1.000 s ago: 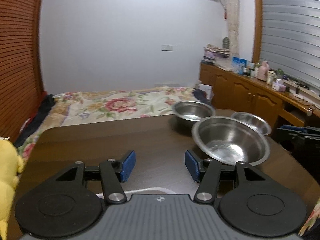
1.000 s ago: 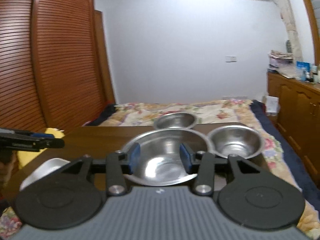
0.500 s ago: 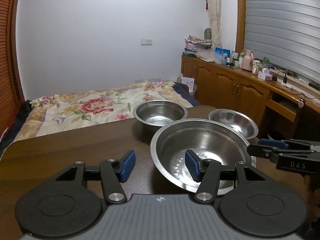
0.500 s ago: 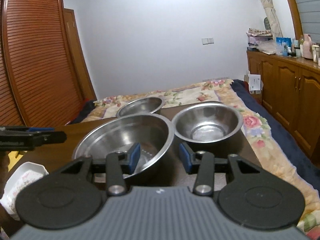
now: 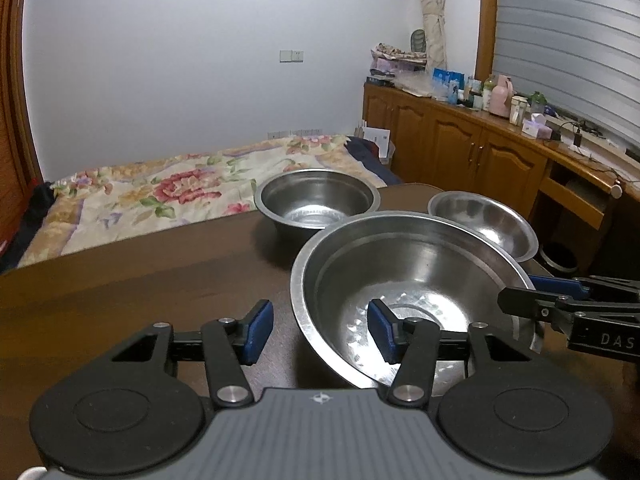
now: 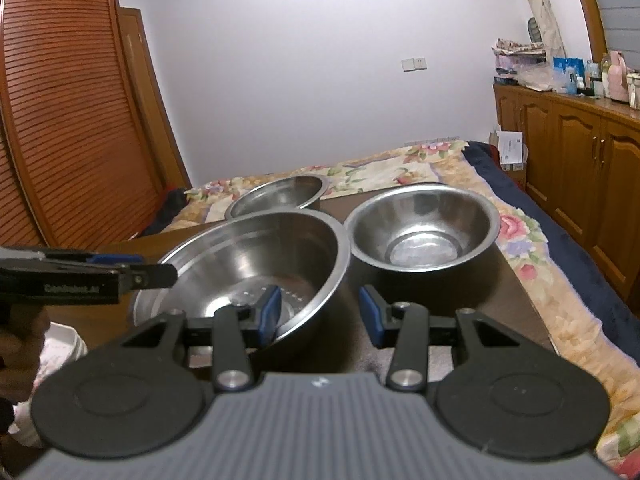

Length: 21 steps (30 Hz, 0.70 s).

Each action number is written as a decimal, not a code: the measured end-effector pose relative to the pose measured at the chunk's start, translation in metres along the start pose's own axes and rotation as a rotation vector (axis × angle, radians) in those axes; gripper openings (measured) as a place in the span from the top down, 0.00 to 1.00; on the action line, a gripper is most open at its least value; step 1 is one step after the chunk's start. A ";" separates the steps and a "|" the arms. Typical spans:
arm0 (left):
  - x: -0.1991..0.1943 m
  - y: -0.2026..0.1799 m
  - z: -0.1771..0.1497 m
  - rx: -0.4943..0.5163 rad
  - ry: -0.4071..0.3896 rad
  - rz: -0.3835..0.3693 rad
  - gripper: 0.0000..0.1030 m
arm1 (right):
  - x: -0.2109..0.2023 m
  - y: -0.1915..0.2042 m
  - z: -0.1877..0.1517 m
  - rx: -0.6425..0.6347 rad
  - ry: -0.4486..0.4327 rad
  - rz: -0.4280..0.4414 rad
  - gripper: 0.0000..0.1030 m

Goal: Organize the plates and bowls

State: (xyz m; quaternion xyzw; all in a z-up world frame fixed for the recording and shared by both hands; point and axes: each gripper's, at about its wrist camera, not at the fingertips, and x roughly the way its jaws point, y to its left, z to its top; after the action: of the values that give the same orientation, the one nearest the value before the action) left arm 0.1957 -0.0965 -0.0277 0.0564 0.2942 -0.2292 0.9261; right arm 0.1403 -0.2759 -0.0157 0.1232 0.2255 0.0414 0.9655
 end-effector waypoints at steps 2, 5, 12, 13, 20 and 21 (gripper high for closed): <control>0.003 0.001 -0.001 -0.006 0.010 -0.005 0.51 | 0.000 0.000 0.000 -0.001 -0.003 0.004 0.58; 0.005 0.000 -0.001 -0.004 0.019 -0.004 0.52 | 0.002 0.000 0.001 0.012 -0.001 0.011 0.62; 0.008 0.000 -0.001 -0.010 0.025 -0.007 0.55 | 0.008 0.002 0.004 0.007 0.007 0.010 0.63; 0.008 0.000 -0.001 -0.011 0.026 -0.008 0.56 | 0.009 0.001 0.004 0.015 0.010 0.014 0.64; 0.006 -0.002 -0.002 -0.026 0.028 -0.021 0.63 | 0.013 -0.002 0.002 0.060 0.018 0.055 0.74; 0.006 -0.001 -0.002 -0.029 0.030 -0.023 0.63 | 0.012 -0.003 0.001 0.068 0.016 0.056 0.75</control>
State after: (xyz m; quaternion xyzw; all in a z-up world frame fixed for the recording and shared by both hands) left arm 0.1984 -0.0995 -0.0325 0.0430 0.3118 -0.2346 0.9197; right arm 0.1520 -0.2771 -0.0203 0.1620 0.2308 0.0617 0.9574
